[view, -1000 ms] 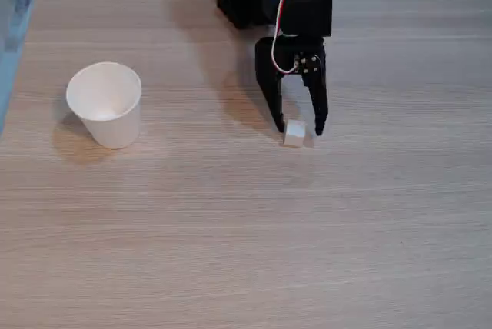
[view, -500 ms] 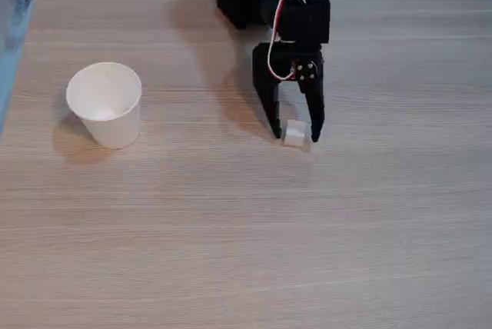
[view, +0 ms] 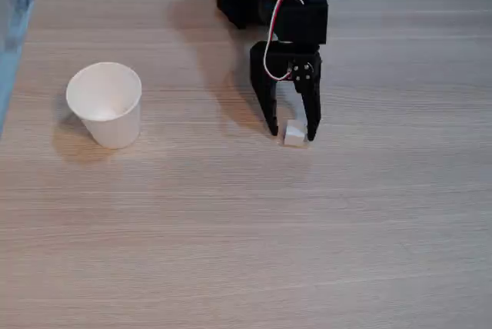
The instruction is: Grasp a block and put it in the bin.
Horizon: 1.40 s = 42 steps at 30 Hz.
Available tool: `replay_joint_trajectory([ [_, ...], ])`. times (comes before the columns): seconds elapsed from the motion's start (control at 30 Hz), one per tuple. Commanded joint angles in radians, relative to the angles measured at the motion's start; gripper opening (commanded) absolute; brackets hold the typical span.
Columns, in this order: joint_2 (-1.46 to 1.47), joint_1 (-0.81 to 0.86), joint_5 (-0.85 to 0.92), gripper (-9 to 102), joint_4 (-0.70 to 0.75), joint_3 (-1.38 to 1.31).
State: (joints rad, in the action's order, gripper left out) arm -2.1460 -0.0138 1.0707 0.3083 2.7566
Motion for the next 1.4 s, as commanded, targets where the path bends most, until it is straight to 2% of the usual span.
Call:
replay_joint_trajectory([
  [0.0, -0.023, -0.015, -0.011, 25, 0.020, -0.018],
  [0.23, -0.031, -0.018, -0.008, 21, 0.014, -0.011],
  [0.47, -0.026, -0.018, 0.014, 10, -0.009, -0.005],
  [0.67, -0.015, -0.011, 0.025, 8, -0.021, -0.011],
  [0.97, -0.080, 0.018, 0.176, 7, -0.126, -0.015],
  [1.13, -0.150, 0.077, 0.273, 6, -0.178, -0.069],
  [1.37, -0.201, 0.258, 0.337, 6, -0.189, -0.179],
])
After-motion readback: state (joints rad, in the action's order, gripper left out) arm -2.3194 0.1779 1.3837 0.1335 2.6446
